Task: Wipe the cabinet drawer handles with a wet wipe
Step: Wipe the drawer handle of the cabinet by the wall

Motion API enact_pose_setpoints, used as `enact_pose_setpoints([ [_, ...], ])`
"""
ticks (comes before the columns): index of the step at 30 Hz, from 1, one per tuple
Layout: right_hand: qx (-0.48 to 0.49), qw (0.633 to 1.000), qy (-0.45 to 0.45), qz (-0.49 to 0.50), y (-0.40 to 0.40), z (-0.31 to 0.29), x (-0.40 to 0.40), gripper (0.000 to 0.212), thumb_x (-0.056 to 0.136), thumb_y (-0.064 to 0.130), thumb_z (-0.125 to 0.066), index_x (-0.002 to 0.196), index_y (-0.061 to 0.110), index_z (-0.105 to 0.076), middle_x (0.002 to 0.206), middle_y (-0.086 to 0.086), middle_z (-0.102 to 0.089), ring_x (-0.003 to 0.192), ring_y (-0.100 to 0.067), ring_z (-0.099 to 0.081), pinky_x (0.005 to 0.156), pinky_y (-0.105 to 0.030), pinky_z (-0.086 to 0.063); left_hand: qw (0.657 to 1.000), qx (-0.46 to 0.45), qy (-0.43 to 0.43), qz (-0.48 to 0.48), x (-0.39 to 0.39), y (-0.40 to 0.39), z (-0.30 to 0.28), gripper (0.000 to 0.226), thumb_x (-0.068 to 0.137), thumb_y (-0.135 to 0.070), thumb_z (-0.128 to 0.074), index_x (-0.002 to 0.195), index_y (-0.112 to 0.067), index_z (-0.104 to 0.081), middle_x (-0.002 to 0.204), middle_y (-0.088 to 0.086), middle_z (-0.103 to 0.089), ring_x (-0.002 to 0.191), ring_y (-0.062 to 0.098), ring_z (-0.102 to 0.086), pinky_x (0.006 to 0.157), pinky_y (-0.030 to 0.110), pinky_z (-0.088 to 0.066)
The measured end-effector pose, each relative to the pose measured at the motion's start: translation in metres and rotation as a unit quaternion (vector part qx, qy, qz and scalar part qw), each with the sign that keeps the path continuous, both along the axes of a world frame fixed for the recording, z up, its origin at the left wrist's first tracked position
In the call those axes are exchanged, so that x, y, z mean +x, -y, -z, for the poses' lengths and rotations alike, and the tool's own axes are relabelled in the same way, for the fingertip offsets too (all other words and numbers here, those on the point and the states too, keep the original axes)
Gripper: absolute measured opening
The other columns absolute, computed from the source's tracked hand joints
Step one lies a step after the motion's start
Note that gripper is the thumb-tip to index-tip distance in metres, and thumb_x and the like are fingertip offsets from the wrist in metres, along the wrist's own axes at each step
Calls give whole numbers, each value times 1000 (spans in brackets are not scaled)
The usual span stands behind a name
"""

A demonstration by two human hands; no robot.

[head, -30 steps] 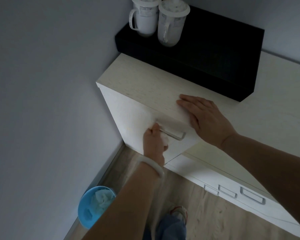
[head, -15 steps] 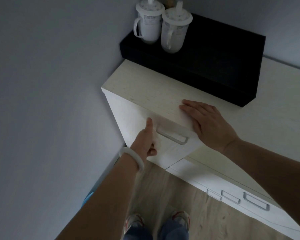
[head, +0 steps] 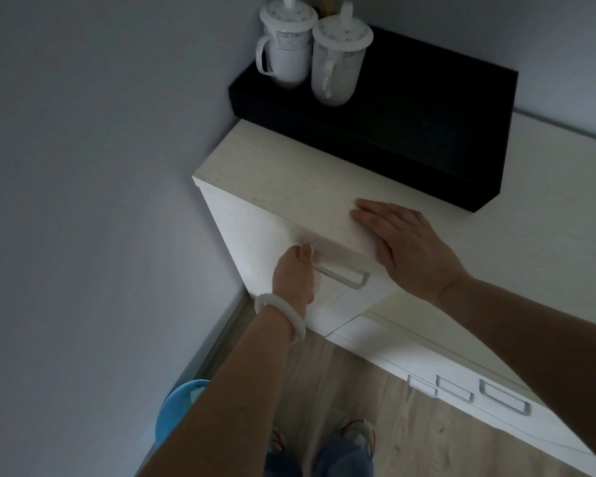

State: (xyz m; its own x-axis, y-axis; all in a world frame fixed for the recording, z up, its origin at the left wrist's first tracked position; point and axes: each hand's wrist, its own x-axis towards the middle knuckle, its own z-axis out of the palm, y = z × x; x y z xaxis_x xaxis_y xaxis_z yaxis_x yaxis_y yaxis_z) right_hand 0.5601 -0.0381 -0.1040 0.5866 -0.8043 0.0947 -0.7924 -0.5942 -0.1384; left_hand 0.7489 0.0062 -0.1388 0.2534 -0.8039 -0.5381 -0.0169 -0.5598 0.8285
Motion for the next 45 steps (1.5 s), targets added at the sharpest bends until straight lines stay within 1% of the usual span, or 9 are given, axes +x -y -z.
enact_pose_setpoints([
  [4, -3, 1000, -3, 2, -1, 1, -1, 51, 96, 25, -31, 147, 23, -36, 153, 6, -35, 138, -14, -33, 115, -31, -22, 996, -46, 69, -21, -23, -24, 0, 29, 106, -31, -29, 92, -11, -44, 71, -1, -46, 62, 16, -46, 61, 34, -42],
  [10, -2, 1000, -1, 3, 1, -1, 0, 52, 96, 27, -29, 147, 23, -36, 153, 6, -35, 138, -15, -33, 115, -33, -23, 999, 3, 47, -9, -11, -1, 2, 34, 104, -36, -31, 104, -8, -52, 82, -2, -50, 75, 16, -49, 82, 47, -53],
  [15, 1, 1000, -3, 4, -2, 1, 1, 53, 95, 26, -29, 147, 22, -37, 153, 5, -36, 138, -16, -34, 115, -37, -26, 995, -10, -5, -98, -33, -22, 7, 32, 104, -40, -30, 85, -19, -44, 79, 0, -50, 73, 19, -50, 81, 51, -53],
  [17, 7, 1000, -6, 6, -1, 0, 1, 54, 93, 27, -27, 147, 22, -36, 154, 5, -34, 139, -15, -33, 115, -37, -25, 987, 25, -86, -137, -58, -34, 6, 30, 104, -36, -32, 82, -19, -43, 81, 1, -49, 74, 20, -48, 72, 46, -53],
  [20, 16, 1000, -13, 10, 0, 0, 0, 56, 93, 28, -25, 148, 24, -34, 155, 5, -32, 140, -14, -31, 116, -39, -25, 970, 45, -199, -134, -87, -51, -3, 26, 104, -32, -36, 89, -14, -47, 79, 4, -45, 61, 15, -41, 43, 21, -36],
  [26, 6, 1000, -3, 1, 0, 0, -1, 53, 95, 28, -28, 148, 23, -35, 154, 6, -33, 140, -14, -31, 116, -33, -21, 967, -3, -203, -154, -37, -32, -4, 27, 103, -36, -41, 107, -13, -54, 95, -2, -54, 77, 12, -50, 56, 24, -46],
  [31, 7, 1000, -7, 6, 0, 2, -1, 54, 94, 27, -28, 148, 24, -34, 155, 6, -32, 140, -14, -31, 116, -34, -21, 906, -30, -386, -173, -41, -45, 1, 20, 102, -34, -45, 95, -17, -55, 79, -2, -50, 55, 6, -43, 41, 16, -39],
  [41, 15, 1000, -12, 7, 0, -1, 1, 56, 93, 28, -26, 148, 24, -33, 155, 6, -31, 140, -15, -30, 116, -39, -25, 950, -24, -296, -97, -66, -56, 9, 24, 104, -28, -42, 97, -6, -48, 64, 1, -43, 48, 9, -35, 43, 23, -29],
  [45, 14, 1000, -16, 6, 0, 0, 1, 56, 92, 27, -27, 148, 24, -33, 155, 6, -31, 140, -14, -30, 116, -38, -25, 938, -72, -338, -43, -80, -56, 2, 47, 106, -22, -36, 63, -7, -46, 48, 3, -37, 39, 10, -31, 38, 21, -27],
])
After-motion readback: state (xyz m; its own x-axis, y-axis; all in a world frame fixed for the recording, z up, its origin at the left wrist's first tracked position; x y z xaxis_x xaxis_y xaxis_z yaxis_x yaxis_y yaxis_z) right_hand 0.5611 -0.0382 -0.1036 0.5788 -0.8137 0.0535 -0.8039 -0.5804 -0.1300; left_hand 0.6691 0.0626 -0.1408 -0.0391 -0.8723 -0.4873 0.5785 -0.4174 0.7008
